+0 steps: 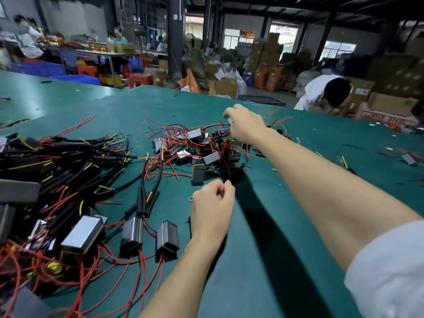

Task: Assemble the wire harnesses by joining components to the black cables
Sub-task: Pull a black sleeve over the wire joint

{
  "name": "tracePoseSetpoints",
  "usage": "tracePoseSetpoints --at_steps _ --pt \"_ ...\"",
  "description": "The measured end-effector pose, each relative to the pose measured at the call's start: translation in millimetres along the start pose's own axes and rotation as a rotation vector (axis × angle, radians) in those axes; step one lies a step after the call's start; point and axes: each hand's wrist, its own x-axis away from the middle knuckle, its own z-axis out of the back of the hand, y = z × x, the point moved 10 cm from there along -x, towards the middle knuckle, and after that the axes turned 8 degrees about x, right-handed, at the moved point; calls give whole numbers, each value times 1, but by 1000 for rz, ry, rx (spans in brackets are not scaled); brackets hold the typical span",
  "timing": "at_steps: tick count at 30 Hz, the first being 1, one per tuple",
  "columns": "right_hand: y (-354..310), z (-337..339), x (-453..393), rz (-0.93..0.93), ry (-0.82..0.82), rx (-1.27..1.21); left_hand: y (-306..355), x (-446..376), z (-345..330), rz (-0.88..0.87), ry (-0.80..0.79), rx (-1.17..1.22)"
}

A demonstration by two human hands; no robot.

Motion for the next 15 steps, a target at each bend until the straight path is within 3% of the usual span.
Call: tracePoseSetpoints --at_steps 4,8,11,15 --pt "-3 -11 2 -39 -92 -202 2 0 1 -7 -6 -8" --pt "-2 -13 6 -110 -110 -120 -1 -1 -1 4 -15 -6" --pt "4 7 8 -167 77 -231 -2 -1 -2 3 -21 3" --pt "29 73 21 -301 544 -410 -3 -2 -2 11 -21 3"
